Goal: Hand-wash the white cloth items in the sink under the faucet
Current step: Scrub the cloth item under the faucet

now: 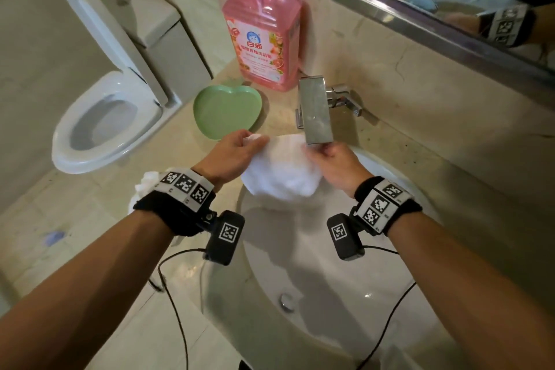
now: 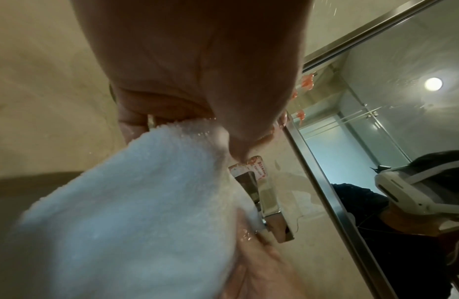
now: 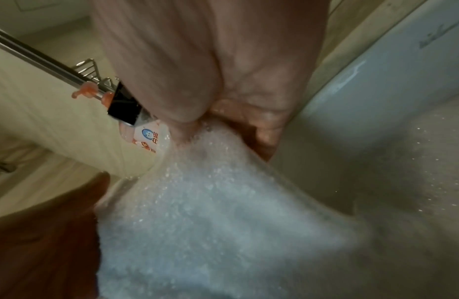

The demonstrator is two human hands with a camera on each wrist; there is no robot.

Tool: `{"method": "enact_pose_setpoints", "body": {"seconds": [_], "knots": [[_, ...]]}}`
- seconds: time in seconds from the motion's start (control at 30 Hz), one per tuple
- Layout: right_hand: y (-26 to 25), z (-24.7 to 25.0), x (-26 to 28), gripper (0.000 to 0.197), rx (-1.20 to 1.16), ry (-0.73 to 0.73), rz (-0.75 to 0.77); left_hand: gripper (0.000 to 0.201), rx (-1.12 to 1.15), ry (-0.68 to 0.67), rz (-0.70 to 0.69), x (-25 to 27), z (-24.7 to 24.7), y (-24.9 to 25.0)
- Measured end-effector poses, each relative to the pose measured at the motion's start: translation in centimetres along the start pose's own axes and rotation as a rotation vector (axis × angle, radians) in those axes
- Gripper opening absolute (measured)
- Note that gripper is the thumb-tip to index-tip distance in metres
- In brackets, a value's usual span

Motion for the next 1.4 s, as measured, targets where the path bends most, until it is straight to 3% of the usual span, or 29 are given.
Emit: {"method": "enact_pose_setpoints", "body": {"seconds": [0.13, 0.2, 0.3, 0.4, 0.47, 0.53, 0.67, 0.83, 0.93, 1.03, 1.13, 1.23, 1.33, 1.4], "knots": [[-0.3, 0.3, -0.2, 0.033, 0.048, 0.053, -0.033, 0.077, -0.336, -0.11, 0.047, -0.3, -2.4, -0.9], [-0.2, 0.7, -0.1, 0.027, 0.051, 0.046, -0.057, 0.074, -0.499, -0.141, 0.023, -0.6, -4.4, -1.1], [0.2, 1.6, 0.5, 0.036, 0.015, -0.045, -0.105, 0.051, -0.66, -0.214, -0.007, -1.4, -6.6, -0.5], [1.3, 3.0, 1.6, 0.042, 0.203, -0.241, -0.106, 0.033, -0.471, -0.273, -0.015, -2.4, -7.8, 0.3], [2.3, 4.1, 1.9, 0.046, 0.429, -0.321, -0.112, 0.033, -0.284, -0.281, -0.036, -2.7, -8.2, 0.8], [3.0, 4.9, 2.3, 0.048, 0.486, -0.341, -0.125, 0.033, -0.209, -0.282, -0.097, -2.9, -8.8, 1.4], [3.6, 6.0, 3.0, 0.045, 0.161, -0.168, -0.156, 0.038, -0.318, -0.157, -0.113, -3.5, -9.6, 2.5], [4.2, 6.4, 3.0, 0.047, 0.062, 0.026, -0.214, 0.051, -0.511, 0.037, 0.062, -4.1, -9.3, 2.5], [4.1, 5.9, 2.9, 0.067, -0.028, 0.1, -0.264, 0.041, -0.361, -0.039, 0.131, -4.2, -8.5, 1.7], [3.4, 5.4, 2.9, 0.074, -0.121, 0.095, -0.246, 0.04, -0.164, -0.071, 0.144, -3.8, -7.5, 1.1], [2.3, 5.0, 3.0, 0.06, -0.12, -0.005, -0.159, 0.053, -0.11, -0.136, 0.136, -3.3, -6.3, 0.4], [0.9, 4.6, 3.0, 0.035, -0.068, -0.038, -0.113, 0.067, -0.335, -0.235, 0.079, -2.7, -5.4, -0.3], [-0.3, 4.3, 2.8, 0.027, -0.036, 0.018, -0.08, 0.041, -0.464, -0.235, 0.003, -2.3, -5.3, -0.8], [-0.7, 4.5, 2.8, 0.025, 0.054, 0.093, -0.057, 0.03, -0.426, -0.215, -0.009, -2.2, -5.2, -1.1]]}}
Point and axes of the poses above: each hand's wrist, its own x-axis away from the middle knuckle, its own z-axis out of the back of the hand, y = z × x, the point moved 2 cm from there along -x, towards the middle knuckle, and after that the axes turned 13 degrees about z, right-handed, at the moved point
